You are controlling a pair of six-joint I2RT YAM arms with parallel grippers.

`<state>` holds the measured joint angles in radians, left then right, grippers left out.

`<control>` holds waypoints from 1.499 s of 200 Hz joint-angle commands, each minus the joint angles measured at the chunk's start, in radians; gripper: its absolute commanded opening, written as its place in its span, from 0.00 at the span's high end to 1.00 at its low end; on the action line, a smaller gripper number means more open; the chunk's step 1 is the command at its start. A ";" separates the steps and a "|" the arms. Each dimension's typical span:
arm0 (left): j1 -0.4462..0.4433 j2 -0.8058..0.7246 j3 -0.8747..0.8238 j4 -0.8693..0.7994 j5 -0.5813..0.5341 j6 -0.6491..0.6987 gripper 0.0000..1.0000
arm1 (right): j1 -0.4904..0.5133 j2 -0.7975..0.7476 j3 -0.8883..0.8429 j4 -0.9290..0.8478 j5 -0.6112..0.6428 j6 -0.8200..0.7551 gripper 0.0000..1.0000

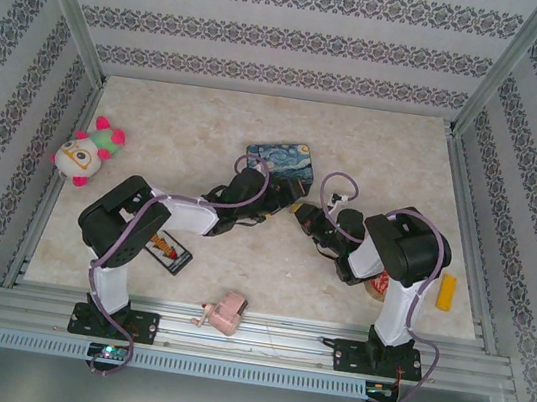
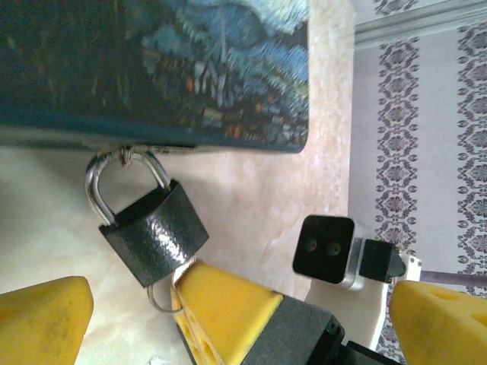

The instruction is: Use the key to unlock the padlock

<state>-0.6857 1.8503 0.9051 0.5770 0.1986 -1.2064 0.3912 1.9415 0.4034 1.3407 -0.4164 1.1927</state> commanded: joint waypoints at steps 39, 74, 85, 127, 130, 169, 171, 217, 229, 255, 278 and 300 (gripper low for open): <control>-0.002 0.040 -0.077 0.170 -0.161 0.036 0.18 | 0.031 -0.041 -0.035 0.046 0.071 0.058 1.00; 0.000 0.067 -0.082 0.230 -0.178 0.045 0.28 | 0.049 -0.035 -0.037 0.046 0.086 0.076 1.00; 0.000 0.072 -0.080 0.231 -0.173 0.031 0.29 | 0.051 -0.033 -0.033 0.046 0.088 0.084 1.00; 0.000 0.104 -0.075 0.261 -0.166 0.008 0.35 | 0.055 -0.035 -0.023 0.046 0.090 0.106 1.00; 0.000 0.109 -0.073 0.265 -0.163 0.005 0.36 | 0.056 -0.036 -0.023 0.046 0.090 0.106 1.00; 0.000 0.162 -0.044 0.302 -0.135 -0.020 0.45 | 0.061 -0.046 -0.023 0.046 0.093 0.120 1.00; 0.000 0.163 -0.042 0.303 -0.134 -0.021 0.45 | 0.061 -0.046 -0.024 0.046 0.093 0.122 1.00; 0.000 0.190 -0.025 0.317 -0.117 -0.024 0.59 | 0.078 -0.055 -0.031 0.045 0.114 0.129 1.00; -0.001 0.191 -0.020 0.319 -0.109 -0.024 0.65 | 0.084 -0.054 -0.034 0.046 0.120 0.135 1.00; 0.000 0.187 -0.023 0.328 -0.088 -0.027 0.75 | 0.094 -0.053 -0.040 0.046 0.137 0.140 1.00; -0.001 0.180 -0.031 0.334 -0.076 -0.032 0.83 | 0.095 -0.055 -0.038 0.046 0.137 0.122 1.00; -0.006 0.179 -0.032 0.334 -0.054 -0.040 0.83 | 0.091 -0.056 -0.040 0.046 0.137 0.102 1.00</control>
<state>-0.6849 2.0209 0.8646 0.8597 0.0914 -1.2427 0.4694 1.9118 0.3668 1.3426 -0.2947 1.3296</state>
